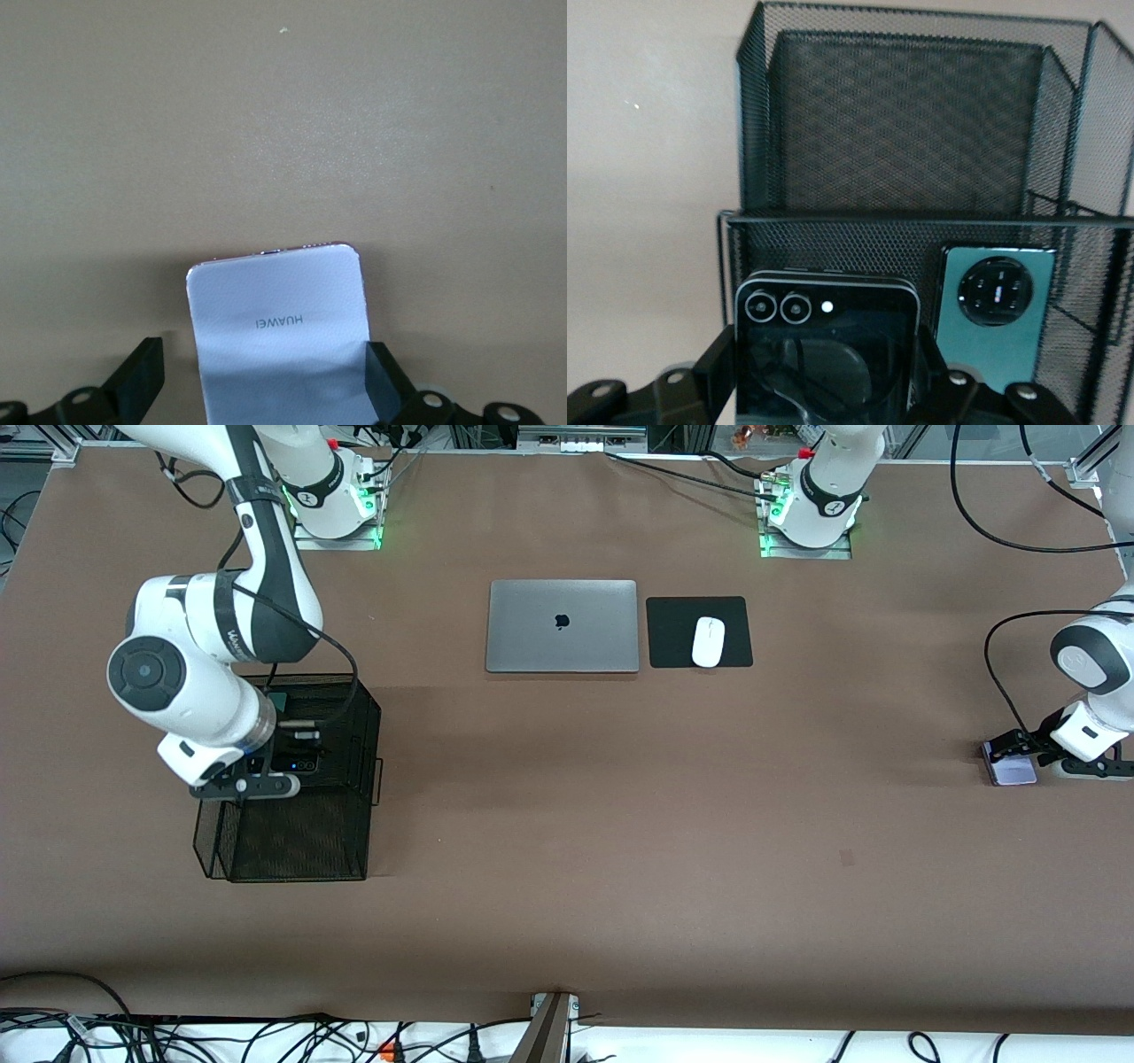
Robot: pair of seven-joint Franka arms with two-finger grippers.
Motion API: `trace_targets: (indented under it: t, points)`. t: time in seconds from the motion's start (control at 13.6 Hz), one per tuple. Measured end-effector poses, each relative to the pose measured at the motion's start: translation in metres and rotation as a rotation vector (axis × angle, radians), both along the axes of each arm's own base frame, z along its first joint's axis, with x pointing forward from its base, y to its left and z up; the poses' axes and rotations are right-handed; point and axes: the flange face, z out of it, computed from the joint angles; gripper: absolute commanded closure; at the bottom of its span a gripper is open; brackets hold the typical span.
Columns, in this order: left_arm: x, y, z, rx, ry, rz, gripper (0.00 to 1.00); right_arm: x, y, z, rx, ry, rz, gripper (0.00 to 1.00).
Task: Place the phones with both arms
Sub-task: 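Lower the flip phone into the basket with the right gripper and release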
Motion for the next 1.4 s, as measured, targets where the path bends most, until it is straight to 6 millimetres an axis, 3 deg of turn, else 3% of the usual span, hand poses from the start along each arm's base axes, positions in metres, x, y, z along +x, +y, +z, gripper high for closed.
trace_targets:
  t: [0.22,0.29,0.37,0.59,0.81,0.95,1.1,1.25,1.32,1.4]
  points:
    - [0.001,-0.001,0.0,0.0,-0.003,0.006,0.0,-0.025,-0.01,-0.036,0.013,-0.031,-0.006,1.0]
    - [0.002,-0.002,0.0,-0.001,-0.006,0.008,0.0,-0.029,-0.011,-0.042,0.012,-0.034,-0.006,0.64]
    - [0.004,-0.006,0.0,-0.004,-0.009,0.008,0.0,-0.031,-0.011,-0.046,0.012,-0.036,-0.006,0.01]
    - [0.011,-0.015,-0.001,-0.012,-0.021,0.021,0.0,-0.029,-0.007,-0.043,0.015,-0.057,-0.001,0.0]
    - [0.011,-0.011,-0.005,-0.009,-0.027,0.026,0.0,-0.02,-0.004,-0.028,0.023,-0.093,0.004,0.0]
    - [0.012,-0.008,-0.007,-0.007,-0.031,0.031,0.0,-0.006,-0.003,-0.002,0.031,-0.129,0.003,0.0]
    - [0.011,-0.005,-0.009,-0.008,-0.03,0.035,0.0,0.01,-0.012,0.037,0.033,-0.106,-0.017,0.0]
    - [0.01,-0.004,-0.013,-0.011,-0.026,0.037,0.11,0.025,-0.033,0.087,0.031,-0.062,-0.056,0.0]
    - [0.01,-0.004,-0.015,-0.012,-0.024,0.037,0.23,0.032,-0.042,0.106,0.034,-0.045,-0.076,0.0]
    - [0.011,-0.004,-0.015,-0.012,-0.025,0.037,0.42,0.04,-0.049,0.118,0.045,-0.034,-0.097,0.0]
